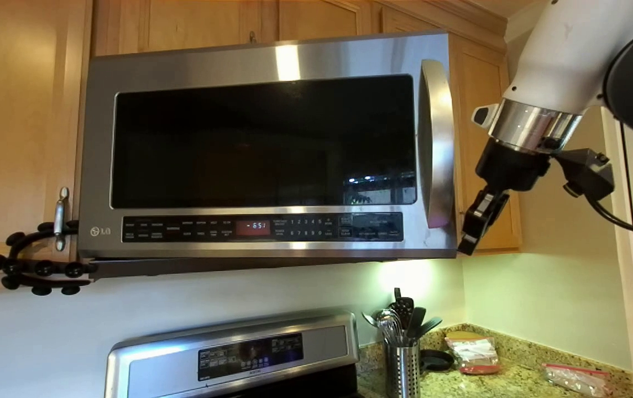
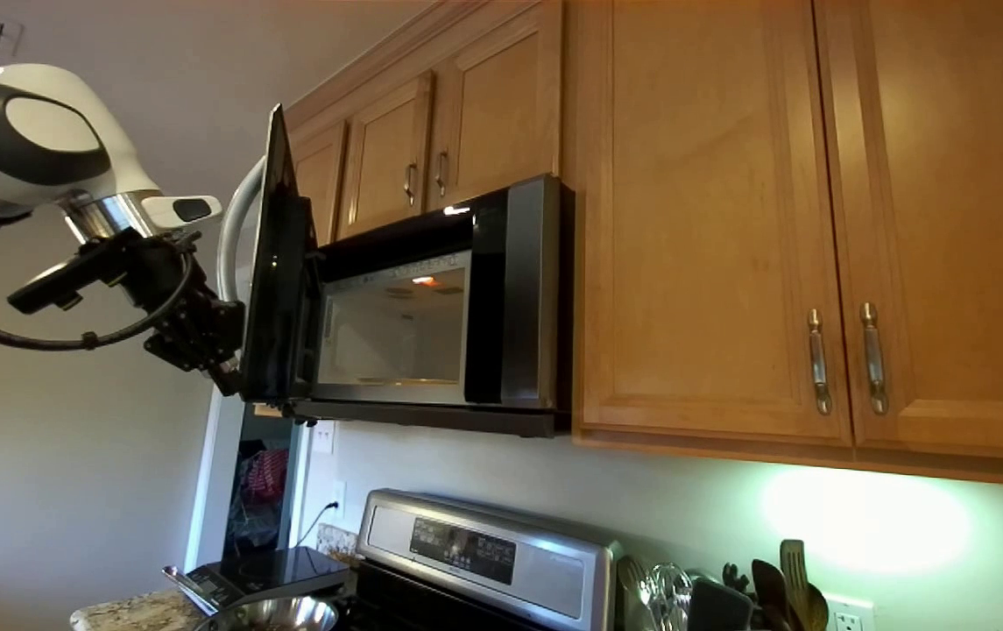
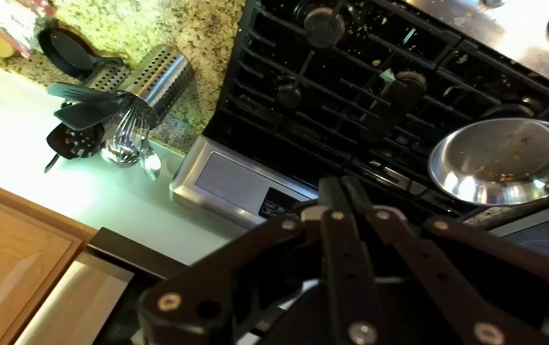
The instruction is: Close the microwave door
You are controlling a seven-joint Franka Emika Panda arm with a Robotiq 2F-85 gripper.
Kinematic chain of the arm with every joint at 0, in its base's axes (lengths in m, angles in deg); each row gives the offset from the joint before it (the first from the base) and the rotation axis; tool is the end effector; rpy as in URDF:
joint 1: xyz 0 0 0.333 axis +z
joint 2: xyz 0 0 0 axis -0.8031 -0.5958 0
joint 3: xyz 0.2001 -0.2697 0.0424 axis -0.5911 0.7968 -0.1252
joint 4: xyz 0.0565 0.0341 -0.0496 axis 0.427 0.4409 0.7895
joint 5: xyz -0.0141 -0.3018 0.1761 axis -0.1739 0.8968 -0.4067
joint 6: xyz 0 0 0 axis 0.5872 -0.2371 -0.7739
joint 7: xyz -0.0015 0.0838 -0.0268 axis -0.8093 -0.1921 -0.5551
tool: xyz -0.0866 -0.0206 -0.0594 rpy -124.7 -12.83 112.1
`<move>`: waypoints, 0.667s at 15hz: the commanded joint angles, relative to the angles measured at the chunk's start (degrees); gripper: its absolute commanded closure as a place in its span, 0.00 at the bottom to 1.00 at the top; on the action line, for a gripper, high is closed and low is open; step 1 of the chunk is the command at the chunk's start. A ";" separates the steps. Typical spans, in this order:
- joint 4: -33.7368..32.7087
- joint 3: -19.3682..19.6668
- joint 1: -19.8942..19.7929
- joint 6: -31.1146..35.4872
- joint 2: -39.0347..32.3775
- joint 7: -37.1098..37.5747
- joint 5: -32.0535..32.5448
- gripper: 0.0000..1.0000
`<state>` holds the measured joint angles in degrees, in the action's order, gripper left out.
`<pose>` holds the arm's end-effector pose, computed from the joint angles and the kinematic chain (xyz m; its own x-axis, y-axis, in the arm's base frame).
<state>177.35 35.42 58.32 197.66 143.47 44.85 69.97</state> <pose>0.1952 0.1177 0.6149 0.8117 0.2632 0.5214 0.1019 -0.9428 0.3173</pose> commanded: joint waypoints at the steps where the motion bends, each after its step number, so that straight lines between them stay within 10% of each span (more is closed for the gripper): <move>1: 2.83 2.93 -4.13 7.87 -0.05 -0.39 6.40 0.96; 4: 3.02 6.04 -7.52 13.28 -1.95 -0.43 9.15 0.95; 10: 1.87 6.35 -6.17 2.03 -2.25 -0.99 5.69 0.95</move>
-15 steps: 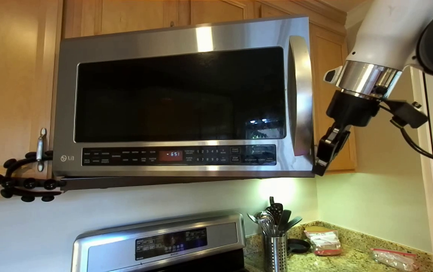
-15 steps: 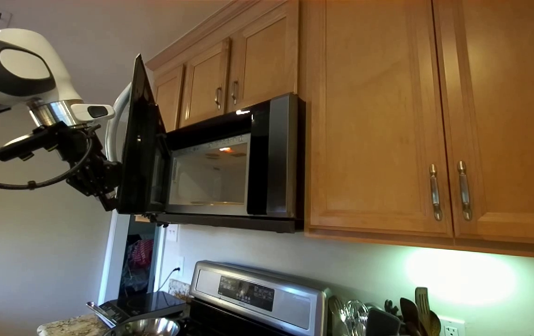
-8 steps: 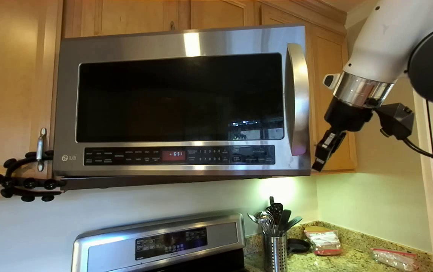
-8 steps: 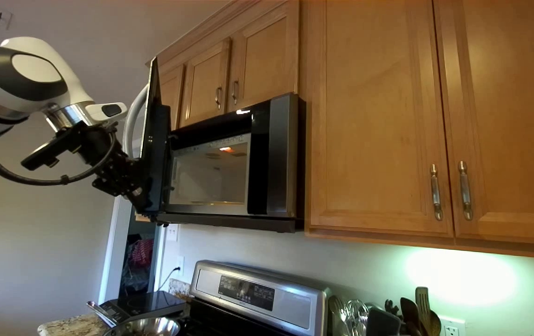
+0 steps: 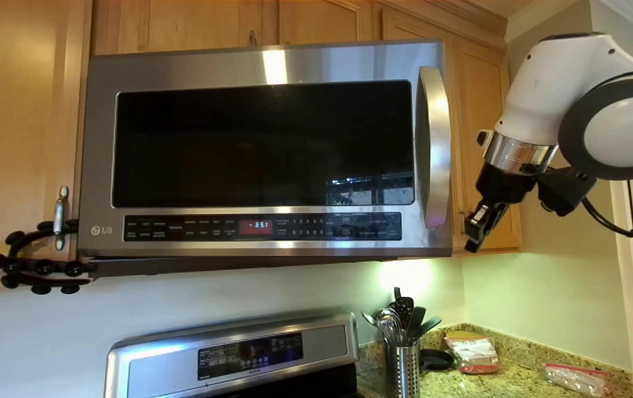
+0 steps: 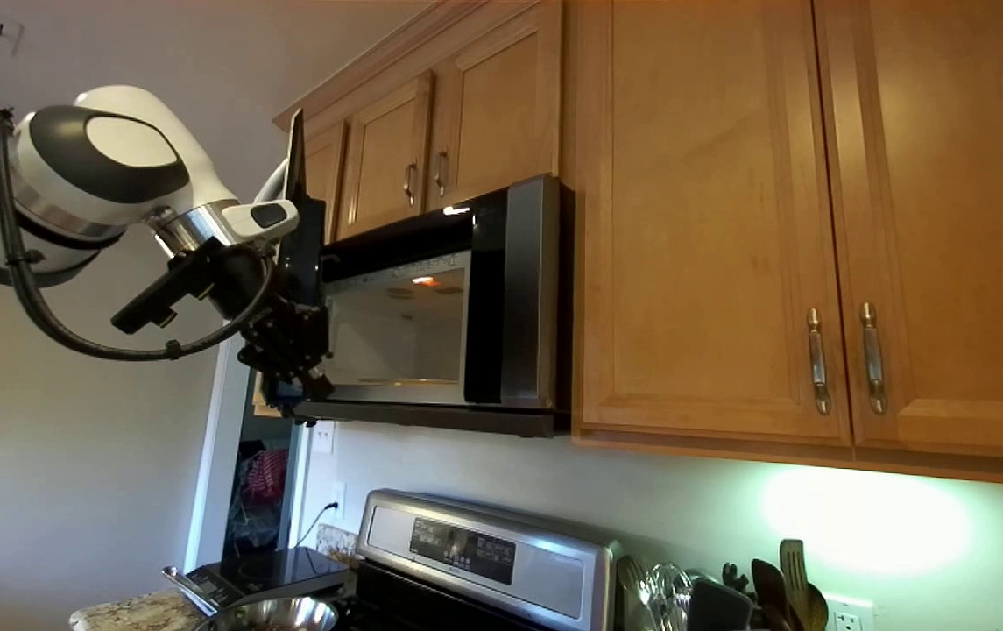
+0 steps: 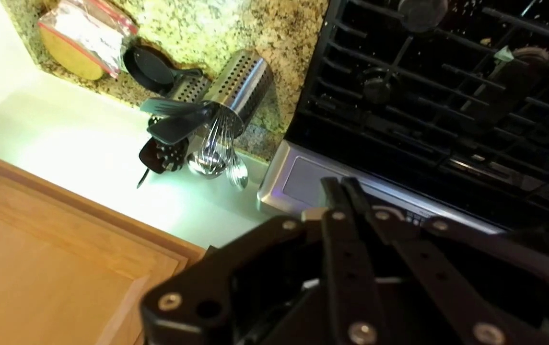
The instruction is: Close the microwave door
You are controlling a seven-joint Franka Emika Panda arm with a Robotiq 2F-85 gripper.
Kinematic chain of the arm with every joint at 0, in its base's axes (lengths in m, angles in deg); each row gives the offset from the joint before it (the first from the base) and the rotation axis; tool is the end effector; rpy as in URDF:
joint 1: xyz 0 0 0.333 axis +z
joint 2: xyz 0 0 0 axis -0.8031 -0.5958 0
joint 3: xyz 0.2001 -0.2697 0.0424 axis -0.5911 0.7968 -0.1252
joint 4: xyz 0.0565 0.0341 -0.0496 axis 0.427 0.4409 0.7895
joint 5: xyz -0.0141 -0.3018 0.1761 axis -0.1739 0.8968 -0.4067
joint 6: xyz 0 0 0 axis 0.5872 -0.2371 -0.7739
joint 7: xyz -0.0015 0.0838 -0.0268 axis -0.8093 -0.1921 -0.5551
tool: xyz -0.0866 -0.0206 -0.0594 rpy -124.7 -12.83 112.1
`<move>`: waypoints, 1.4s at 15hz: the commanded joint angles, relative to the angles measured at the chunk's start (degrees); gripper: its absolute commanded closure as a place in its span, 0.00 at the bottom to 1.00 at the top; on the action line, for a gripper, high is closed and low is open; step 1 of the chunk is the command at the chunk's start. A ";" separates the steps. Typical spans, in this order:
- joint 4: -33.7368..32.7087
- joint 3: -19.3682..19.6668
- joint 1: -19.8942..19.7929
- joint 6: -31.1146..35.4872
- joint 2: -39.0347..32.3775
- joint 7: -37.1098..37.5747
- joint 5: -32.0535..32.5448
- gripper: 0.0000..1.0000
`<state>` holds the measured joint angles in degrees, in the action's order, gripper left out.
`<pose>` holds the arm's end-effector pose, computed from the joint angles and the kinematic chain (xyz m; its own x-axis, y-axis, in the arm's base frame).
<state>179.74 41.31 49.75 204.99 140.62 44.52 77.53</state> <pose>0.2337 0.0479 0.6097 0.8216 0.1559 0.5482 -0.0570 -0.9345 0.3513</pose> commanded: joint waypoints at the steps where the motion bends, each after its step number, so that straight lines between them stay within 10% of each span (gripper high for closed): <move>1: -0.74 0.64 4.25 -7.91 1.28 -1.08 -3.60 0.96; 10: -3.73 -0.54 14.38 -15.24 3.73 -1.83 -14.60 0.96; 21: -0.11 1.34 10.61 7.12 2.59 -5.46 -8.38 0.96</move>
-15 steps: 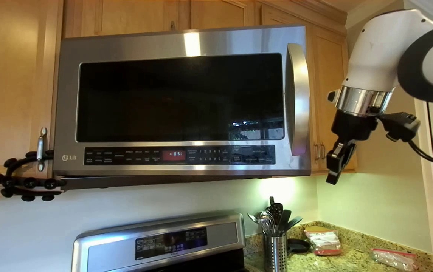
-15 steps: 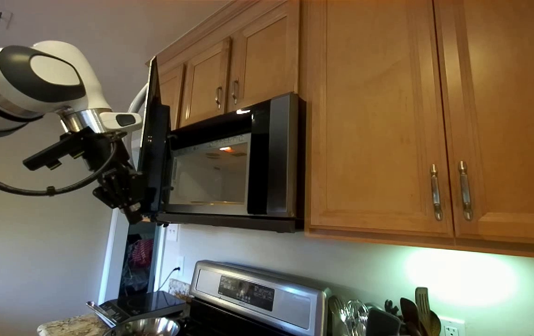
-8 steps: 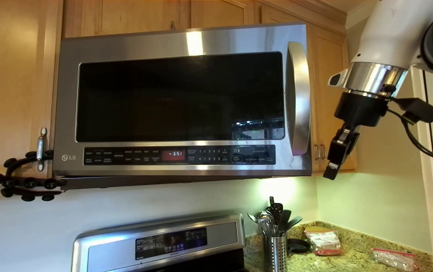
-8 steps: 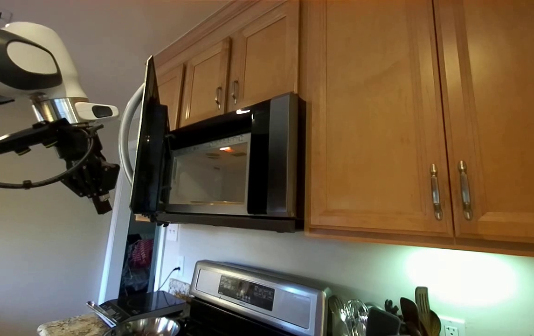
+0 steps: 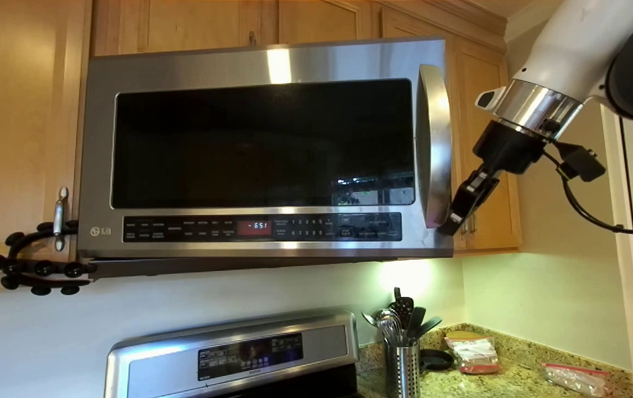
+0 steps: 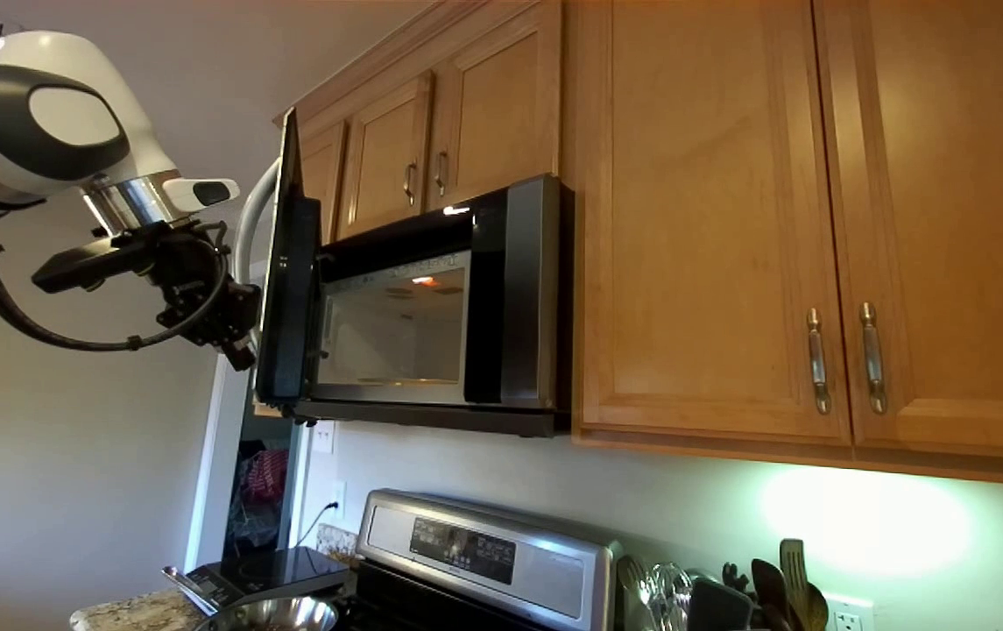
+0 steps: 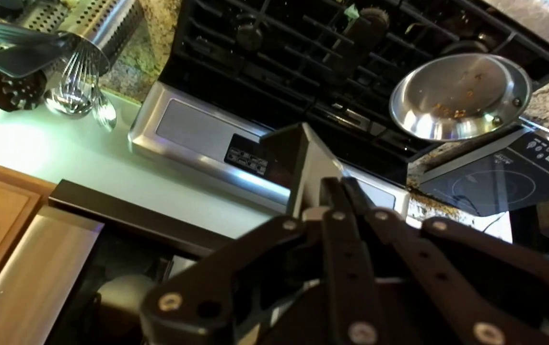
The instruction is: Close the microwave door
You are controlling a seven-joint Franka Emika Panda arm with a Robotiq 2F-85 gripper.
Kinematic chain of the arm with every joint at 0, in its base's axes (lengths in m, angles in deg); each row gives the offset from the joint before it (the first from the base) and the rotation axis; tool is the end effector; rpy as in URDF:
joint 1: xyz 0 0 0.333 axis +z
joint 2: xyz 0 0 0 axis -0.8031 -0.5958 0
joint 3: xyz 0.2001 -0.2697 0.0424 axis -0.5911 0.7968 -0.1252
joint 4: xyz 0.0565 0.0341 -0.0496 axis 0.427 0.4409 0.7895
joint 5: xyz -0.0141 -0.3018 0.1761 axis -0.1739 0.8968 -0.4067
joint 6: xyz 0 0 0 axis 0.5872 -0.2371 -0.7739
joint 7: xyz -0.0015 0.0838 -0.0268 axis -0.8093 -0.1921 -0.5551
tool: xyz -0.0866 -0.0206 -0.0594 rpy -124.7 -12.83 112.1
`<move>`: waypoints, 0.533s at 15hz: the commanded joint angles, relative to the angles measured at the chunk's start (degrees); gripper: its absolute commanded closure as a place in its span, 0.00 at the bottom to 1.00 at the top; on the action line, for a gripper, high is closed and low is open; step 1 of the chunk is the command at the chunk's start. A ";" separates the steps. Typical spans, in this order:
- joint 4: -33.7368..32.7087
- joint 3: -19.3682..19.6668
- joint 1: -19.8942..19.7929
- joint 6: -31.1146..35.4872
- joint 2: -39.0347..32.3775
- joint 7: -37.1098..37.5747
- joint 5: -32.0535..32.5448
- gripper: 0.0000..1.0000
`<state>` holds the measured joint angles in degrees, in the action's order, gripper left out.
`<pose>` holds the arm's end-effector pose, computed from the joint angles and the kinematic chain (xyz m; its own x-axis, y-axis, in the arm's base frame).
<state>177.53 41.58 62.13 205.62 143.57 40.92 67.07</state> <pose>0.1998 0.1016 0.6387 0.7264 0.2751 0.6298 0.1844 -0.9608 0.2070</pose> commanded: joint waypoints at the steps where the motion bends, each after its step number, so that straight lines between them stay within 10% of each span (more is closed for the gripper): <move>1: 2.57 1.21 -2.47 8.47 -0.55 -2.03 2.83 0.96; 8: 4.89 3.11 -11.84 22.81 -4.88 -2.51 10.30 0.96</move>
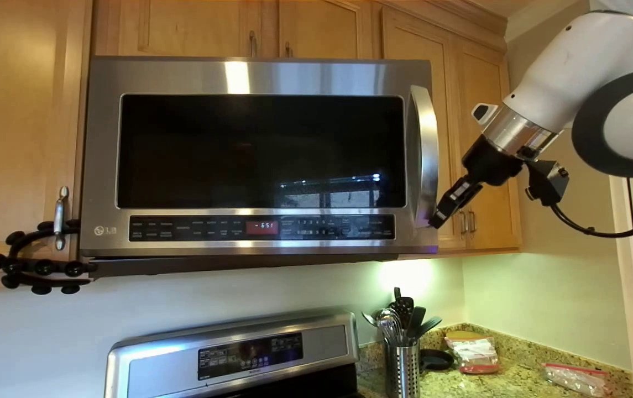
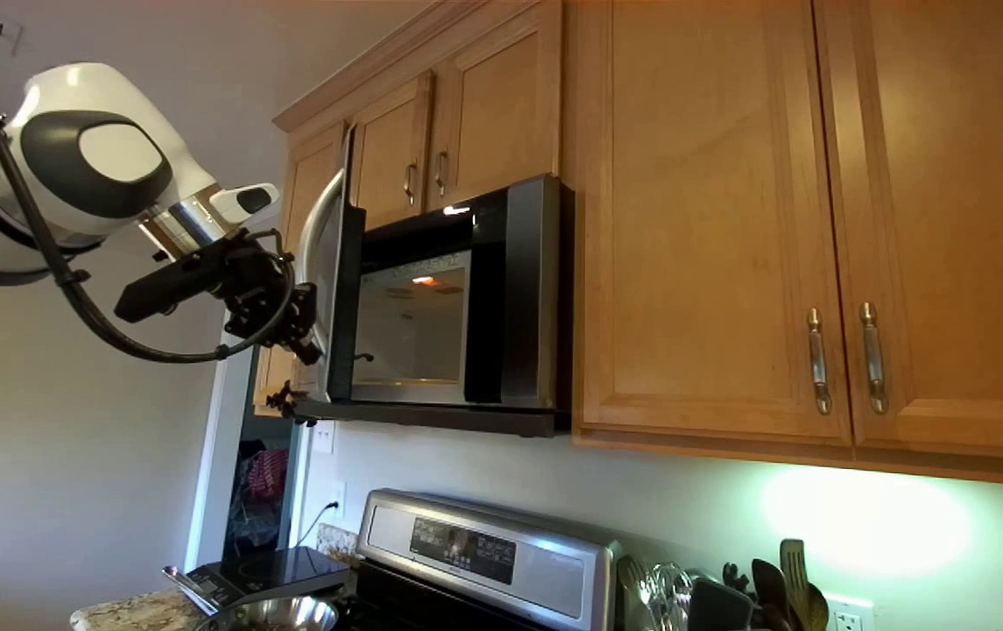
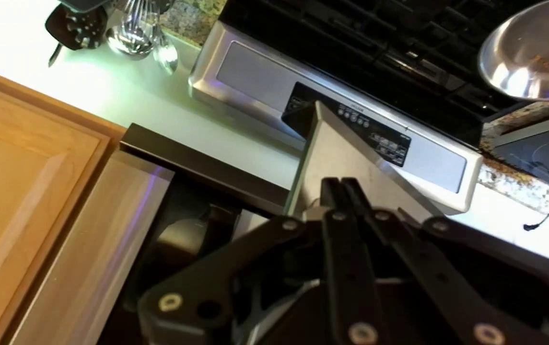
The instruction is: Close the microwave door
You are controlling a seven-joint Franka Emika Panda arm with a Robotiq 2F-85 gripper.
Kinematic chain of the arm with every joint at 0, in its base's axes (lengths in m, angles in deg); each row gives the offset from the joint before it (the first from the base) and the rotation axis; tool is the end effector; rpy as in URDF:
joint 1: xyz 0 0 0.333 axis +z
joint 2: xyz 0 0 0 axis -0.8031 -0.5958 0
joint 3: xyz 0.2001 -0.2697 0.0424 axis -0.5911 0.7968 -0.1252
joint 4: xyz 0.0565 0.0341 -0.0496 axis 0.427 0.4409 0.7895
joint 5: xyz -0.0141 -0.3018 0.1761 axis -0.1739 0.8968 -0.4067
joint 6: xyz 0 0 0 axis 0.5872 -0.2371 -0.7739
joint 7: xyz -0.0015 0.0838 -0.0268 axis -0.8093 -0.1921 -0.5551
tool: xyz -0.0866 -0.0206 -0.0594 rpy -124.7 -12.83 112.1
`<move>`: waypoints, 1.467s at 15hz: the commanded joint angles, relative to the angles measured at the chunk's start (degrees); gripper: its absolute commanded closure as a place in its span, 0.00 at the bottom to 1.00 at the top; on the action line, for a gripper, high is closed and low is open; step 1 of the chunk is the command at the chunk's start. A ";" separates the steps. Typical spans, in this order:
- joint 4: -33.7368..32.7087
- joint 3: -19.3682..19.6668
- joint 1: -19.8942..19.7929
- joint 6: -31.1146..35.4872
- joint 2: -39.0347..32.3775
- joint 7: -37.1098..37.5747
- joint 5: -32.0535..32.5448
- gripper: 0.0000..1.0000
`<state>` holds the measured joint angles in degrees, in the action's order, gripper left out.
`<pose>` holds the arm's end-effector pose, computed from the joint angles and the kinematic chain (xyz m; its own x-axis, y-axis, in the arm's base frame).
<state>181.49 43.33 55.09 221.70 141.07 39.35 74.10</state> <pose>0.2335 0.0710 0.6353 0.6239 0.2989 0.7221 0.0966 -0.9464 0.3082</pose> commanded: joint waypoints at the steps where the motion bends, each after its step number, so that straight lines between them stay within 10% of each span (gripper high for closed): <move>1: 0.73 1.74 -6.57 8.88 -3.89 -0.77 4.15 0.96; 7: -1.45 1.72 -11.97 11.14 -10.88 -0.14 4.20 0.96; 15: -5.58 4.78 5.06 -6.12 -12.28 -4.10 -9.66 0.96; 22: -11.91 -3.62 -3.42 -0.08 -17.83 3.29 0.14 0.96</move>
<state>172.94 42.95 57.01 217.61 127.43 38.58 69.39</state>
